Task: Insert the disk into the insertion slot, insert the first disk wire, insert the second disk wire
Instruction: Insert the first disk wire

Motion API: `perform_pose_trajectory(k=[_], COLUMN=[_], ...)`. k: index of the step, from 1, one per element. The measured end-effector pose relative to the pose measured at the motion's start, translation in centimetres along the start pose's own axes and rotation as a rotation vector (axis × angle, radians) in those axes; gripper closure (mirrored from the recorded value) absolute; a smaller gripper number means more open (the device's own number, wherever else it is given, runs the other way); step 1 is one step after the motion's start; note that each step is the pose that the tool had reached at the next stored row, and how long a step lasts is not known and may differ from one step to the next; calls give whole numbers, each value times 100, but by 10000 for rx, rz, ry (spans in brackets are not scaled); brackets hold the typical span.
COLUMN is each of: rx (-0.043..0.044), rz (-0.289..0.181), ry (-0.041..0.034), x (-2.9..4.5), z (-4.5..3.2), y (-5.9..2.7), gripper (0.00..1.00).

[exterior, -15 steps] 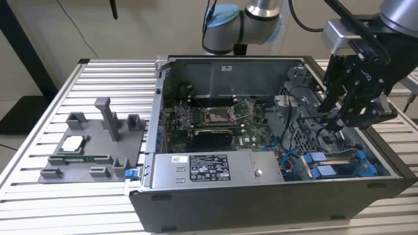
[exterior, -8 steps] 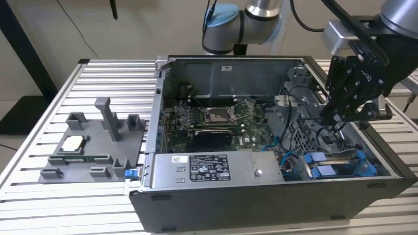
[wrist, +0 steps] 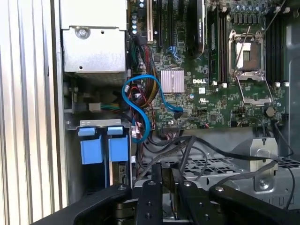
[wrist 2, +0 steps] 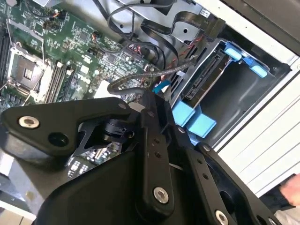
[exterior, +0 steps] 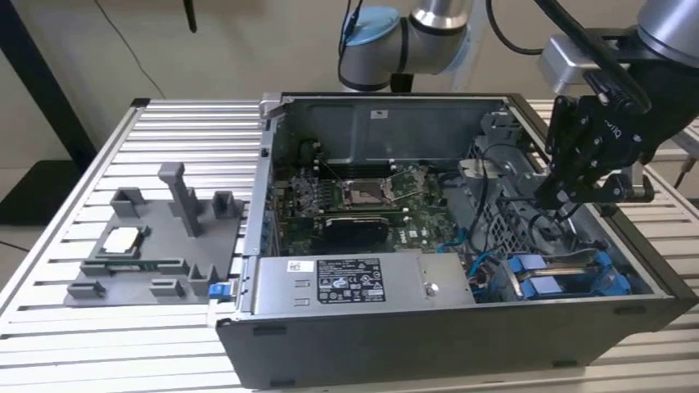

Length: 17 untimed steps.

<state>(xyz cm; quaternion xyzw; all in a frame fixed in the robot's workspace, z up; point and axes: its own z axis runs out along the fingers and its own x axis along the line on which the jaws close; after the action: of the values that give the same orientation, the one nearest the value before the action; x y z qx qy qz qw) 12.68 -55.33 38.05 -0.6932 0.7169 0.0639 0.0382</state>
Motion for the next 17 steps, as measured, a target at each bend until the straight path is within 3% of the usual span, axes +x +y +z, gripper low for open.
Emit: perform_pose_trajectory(k=[6,17], rx=[-20,-26], rz=[-142,-187], ry=[5,10], x=[75,236], z=[57,188], y=[-29,-203], gripper=[81,81])
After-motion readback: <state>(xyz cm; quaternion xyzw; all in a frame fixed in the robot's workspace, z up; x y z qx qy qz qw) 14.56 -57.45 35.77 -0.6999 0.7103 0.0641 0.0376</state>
